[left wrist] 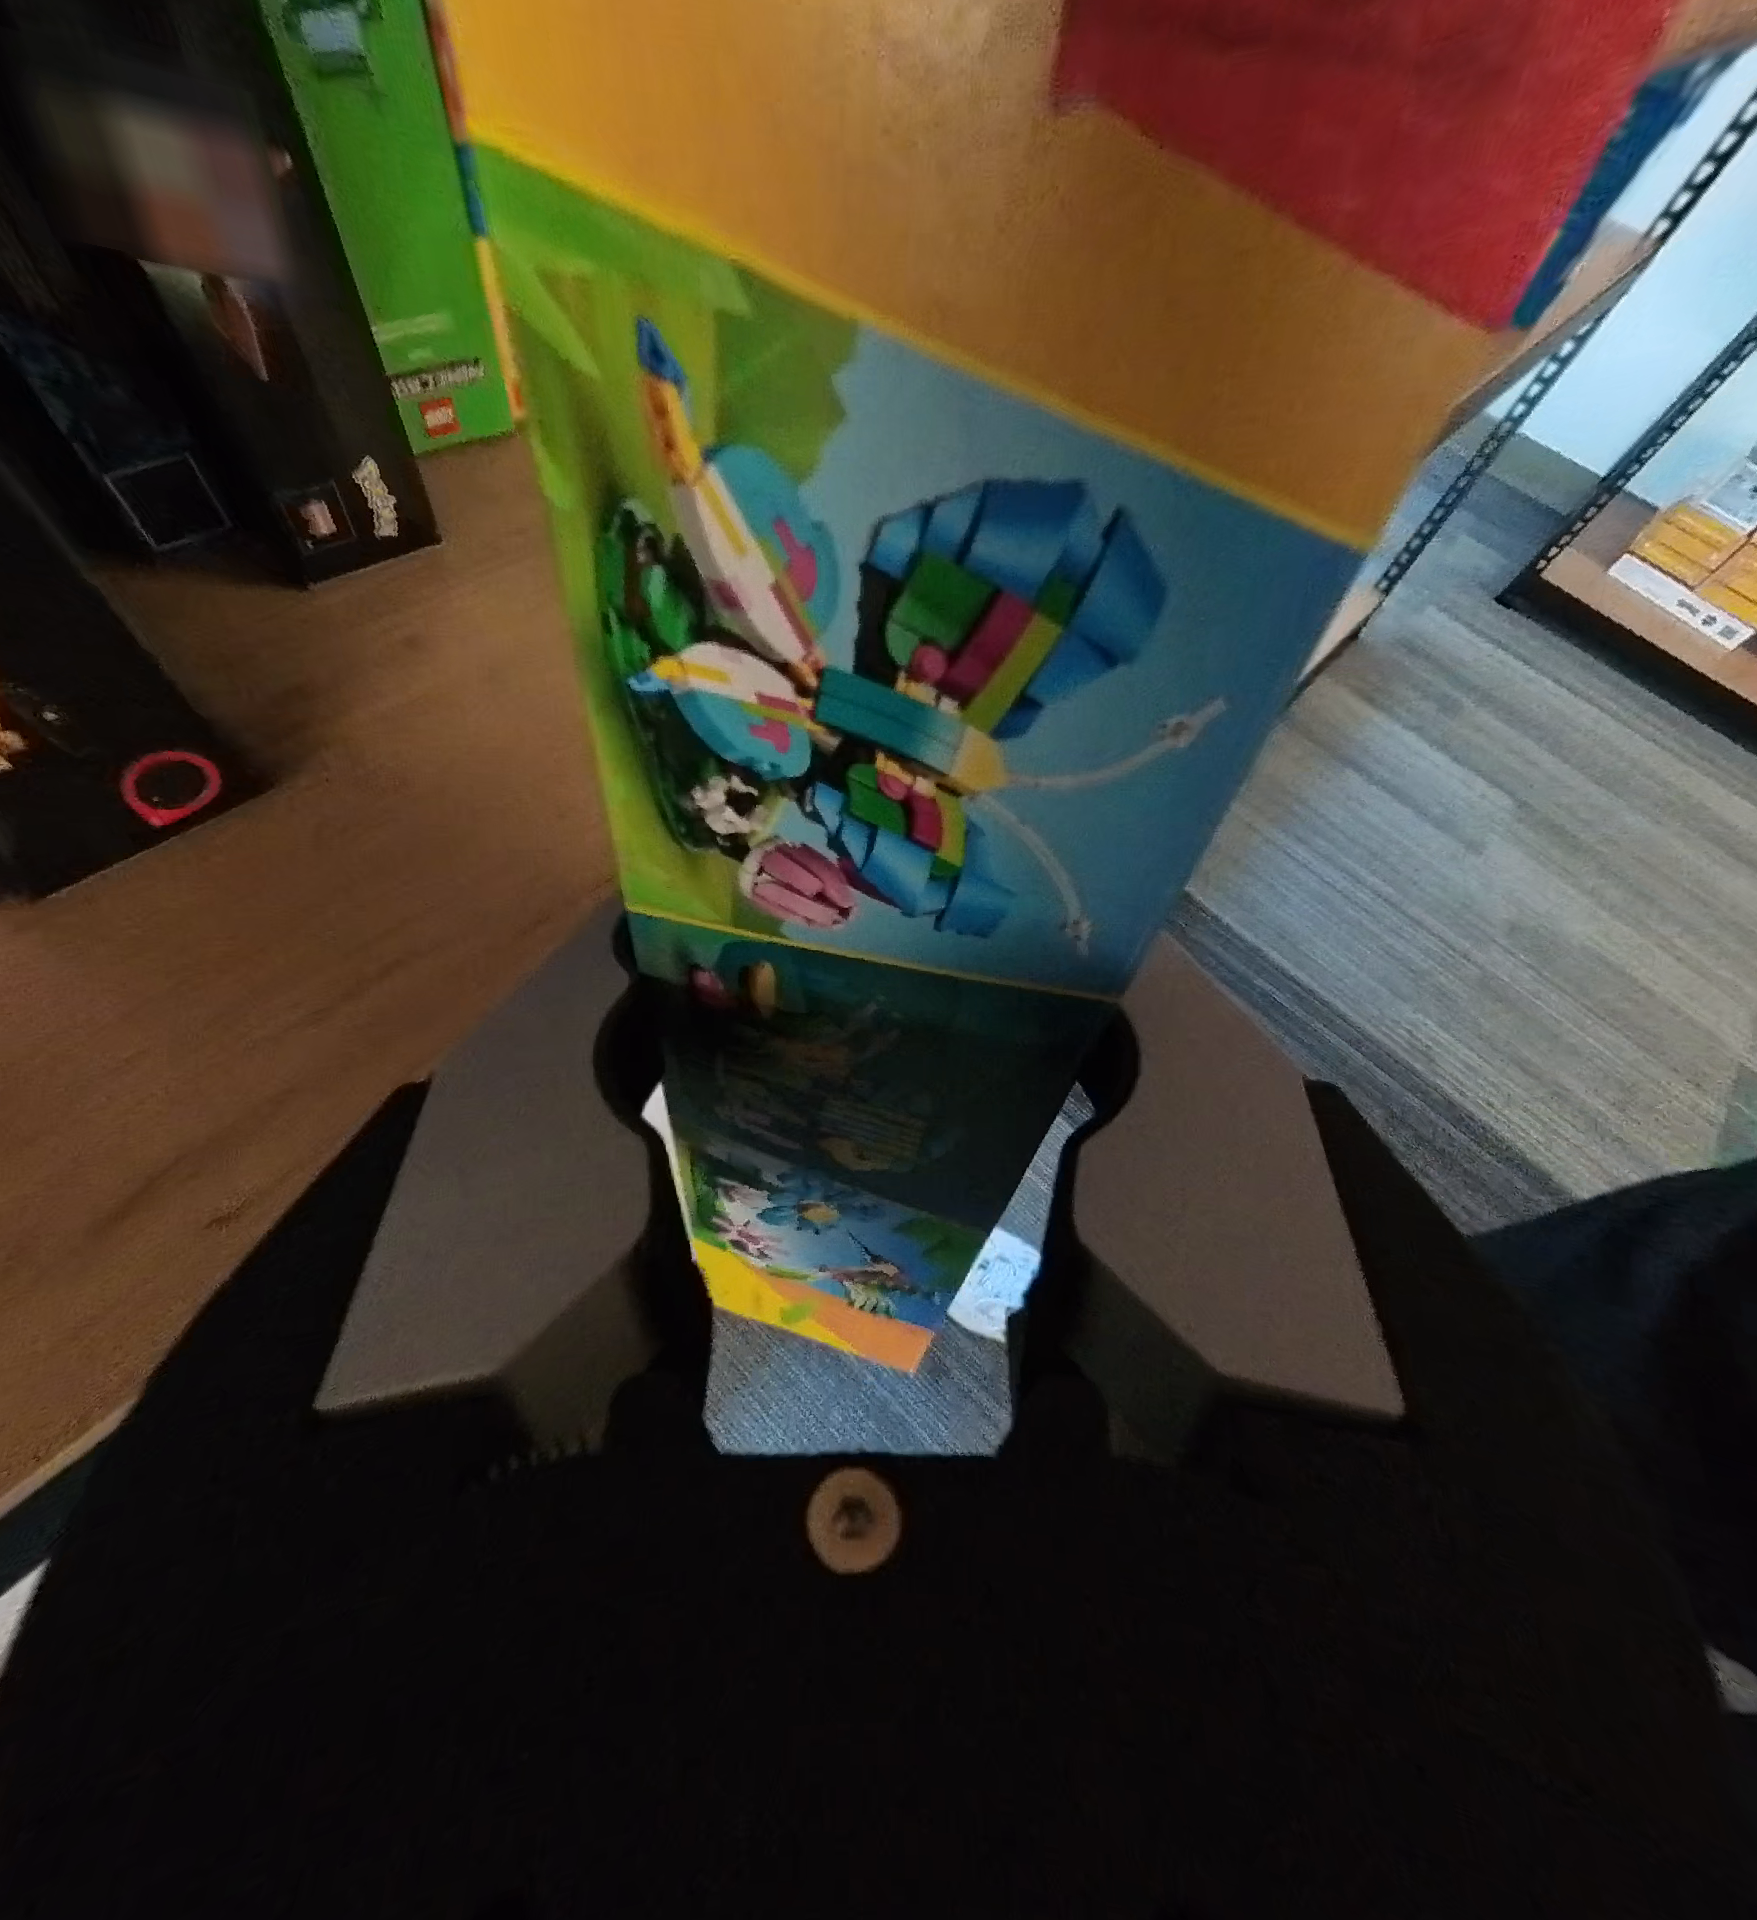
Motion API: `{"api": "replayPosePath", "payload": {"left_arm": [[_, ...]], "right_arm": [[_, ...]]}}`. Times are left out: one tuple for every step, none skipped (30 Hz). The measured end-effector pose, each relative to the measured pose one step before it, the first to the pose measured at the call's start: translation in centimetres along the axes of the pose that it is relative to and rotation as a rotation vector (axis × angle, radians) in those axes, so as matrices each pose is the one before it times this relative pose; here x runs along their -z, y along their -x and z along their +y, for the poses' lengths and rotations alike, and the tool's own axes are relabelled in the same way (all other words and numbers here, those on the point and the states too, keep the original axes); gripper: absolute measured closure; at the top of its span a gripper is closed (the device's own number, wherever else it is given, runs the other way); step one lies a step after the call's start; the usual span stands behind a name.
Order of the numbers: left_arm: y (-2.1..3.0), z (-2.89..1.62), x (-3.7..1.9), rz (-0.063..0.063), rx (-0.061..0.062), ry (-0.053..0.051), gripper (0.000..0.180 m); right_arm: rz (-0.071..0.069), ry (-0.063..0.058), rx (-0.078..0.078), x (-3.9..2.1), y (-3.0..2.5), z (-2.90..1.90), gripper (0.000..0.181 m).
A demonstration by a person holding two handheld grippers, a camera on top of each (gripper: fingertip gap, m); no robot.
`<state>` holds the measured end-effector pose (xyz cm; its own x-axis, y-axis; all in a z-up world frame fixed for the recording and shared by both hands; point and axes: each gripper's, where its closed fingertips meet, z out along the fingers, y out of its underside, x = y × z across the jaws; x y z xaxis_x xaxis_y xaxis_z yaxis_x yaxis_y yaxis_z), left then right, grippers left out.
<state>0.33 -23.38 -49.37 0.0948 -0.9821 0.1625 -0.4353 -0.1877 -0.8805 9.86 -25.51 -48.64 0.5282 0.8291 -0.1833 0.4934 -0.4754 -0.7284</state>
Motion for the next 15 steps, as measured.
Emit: {"api": "replayPosePath", "payload": {"left_arm": [[0.482, 0.348, -1.3, -0.0059, 0.0079, 0.0153, 0.1], [0.487, 0.294, -1.239, -0.0085, 0.004, 0.0138, 0.099], [0.47, 0.204, -1.181, -0.0112, 0.0054, 0.0073, 0.1], [0.447, 0.249, -1.088, -0.0153, 0.0021, 0.0081, 0.1], [0.413, 0.229, -1.013, -0.0176, 0.0043, 0.0065, 0.1], [0.377, 0.193, -0.939, -0.0209, 0.0077, 0.0054, 0.1], [0.314, 0.072, -0.773, -0.0222, 0.0119, -0.0029, 0.1], [0.302, 0.035, -0.67, -0.0223, 0.0274, -0.0065, 0.1], [0.32, 0.071, -0.558, -0.0258, 0.0275, -0.0017, 0.1], [0.304, -0.265, -0.387, -0.0296, 0.0301, -0.0169, 0.1], [0.406, -0.346, -0.3, -0.0375, 0.0355, -0.0144, 0.1], [0.391, -0.21, -0.344, -0.0419, 0.0268, -0.0023, 0.1], [0.341, -0.237, -0.343, -0.0466, 0.0125, -0.0071, 0.1], [0.27, -0.211, -0.356, -0.0464, -0.0038, -0.0101, 0.1], [0.166, -0.109, -0.366, -0.0447, -0.0246, -0.0059, 0.1]], "right_arm": [[-0.0005, 0.0246, -0.0011, 0.097, -1.226, 0.808, 0.103], [-0.0032, 0.0222, 0.0059, 0.066, -1.166, 0.733, 0.102], [-0.0048, 0.019, 0.0101, 0.066, -1.155, 0.711, 0.101], [-0.004, 0.0163, 0.0116, 0.023, -1.108, 0.622, 0.1], [-0.0019, 0.0224, 0.0184, -0.018, -1.036, 0.606, 0.1], [0.0006, 0.0242, 0.0171, -0.031, -0.981, 0.579, 0.099], [0.0015, 0.0131, 0.0147, -0.009, -0.933, 0.399, 0.098], [0.0133, -0.0204, 0.0138, 0.165, -1.041, -0.192, 0.098], [0.0158, -0.0067, 0.009, 0.107, -1.058, -0.051, 0.1], [0.0225, -0.007, 0.006, 0.091, -1.111, -0.141, 0.1], [0.0282, -0.0067, 0.0006, 0.106, -1.147, -0.218, 0.101], [0.0518, -0.0006, -0.0127, 0.105, -1.406, -0.212, 0.096], [0.0643, 0.0095, -0.0271, 0.088, -1.456, -0.119, 0.088], [0.0437, 0.0129, -0.0363, 0.092, -0.95, -0.005, 0.087], [0.0359, 0.0079, -0.0465, 0.164, -0.6, 0.101, 0.088]]}}
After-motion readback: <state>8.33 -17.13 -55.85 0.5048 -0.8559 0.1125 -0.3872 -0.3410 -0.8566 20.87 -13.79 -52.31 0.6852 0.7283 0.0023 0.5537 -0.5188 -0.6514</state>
